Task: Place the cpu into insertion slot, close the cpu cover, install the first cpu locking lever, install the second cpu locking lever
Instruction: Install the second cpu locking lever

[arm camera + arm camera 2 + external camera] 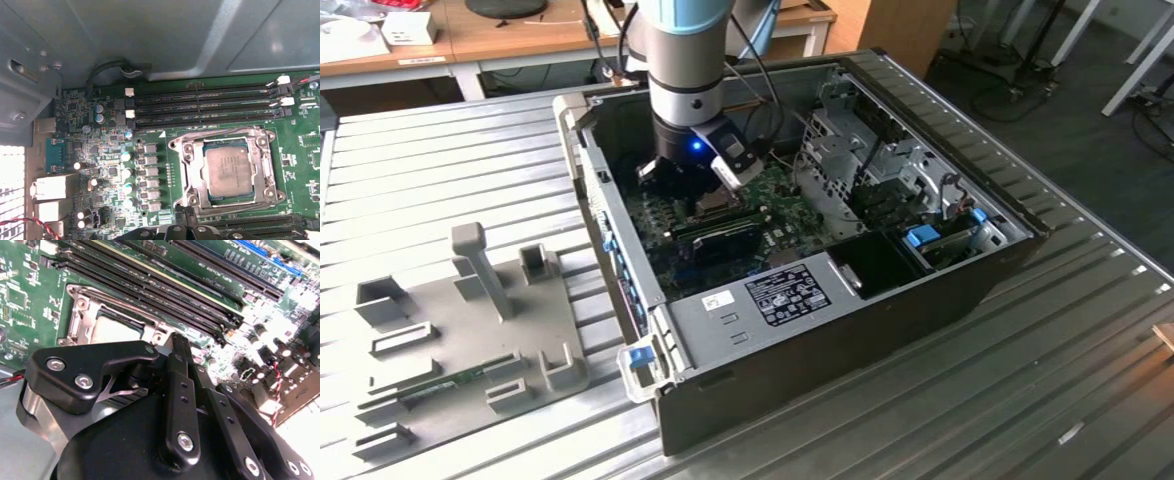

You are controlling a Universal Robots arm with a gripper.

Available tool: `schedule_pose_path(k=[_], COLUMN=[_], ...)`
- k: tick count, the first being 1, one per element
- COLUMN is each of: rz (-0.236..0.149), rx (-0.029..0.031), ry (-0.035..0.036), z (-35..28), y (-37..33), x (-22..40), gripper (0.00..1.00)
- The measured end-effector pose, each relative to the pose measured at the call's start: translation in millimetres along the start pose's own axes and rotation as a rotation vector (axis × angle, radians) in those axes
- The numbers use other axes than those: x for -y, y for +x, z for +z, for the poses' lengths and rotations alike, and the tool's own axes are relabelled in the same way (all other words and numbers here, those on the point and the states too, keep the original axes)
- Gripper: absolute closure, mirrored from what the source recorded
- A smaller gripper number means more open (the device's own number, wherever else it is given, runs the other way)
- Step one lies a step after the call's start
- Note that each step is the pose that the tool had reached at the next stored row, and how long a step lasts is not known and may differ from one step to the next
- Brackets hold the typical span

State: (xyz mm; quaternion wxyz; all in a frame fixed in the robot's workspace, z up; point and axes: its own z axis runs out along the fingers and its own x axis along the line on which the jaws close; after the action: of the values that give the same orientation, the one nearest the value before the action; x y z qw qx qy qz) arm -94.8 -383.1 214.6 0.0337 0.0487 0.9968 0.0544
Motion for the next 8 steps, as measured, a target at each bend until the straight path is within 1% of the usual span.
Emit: schedule_pose_path(k=[2,8], rz=[0.000,0.000], rx=[0.0000,0.0000], ry=[0.0000,0.0000], z=[0.2,2.1], y=[-3.0,-17.7], x=[-0.2,-2.5], gripper=[0.90,0.90])
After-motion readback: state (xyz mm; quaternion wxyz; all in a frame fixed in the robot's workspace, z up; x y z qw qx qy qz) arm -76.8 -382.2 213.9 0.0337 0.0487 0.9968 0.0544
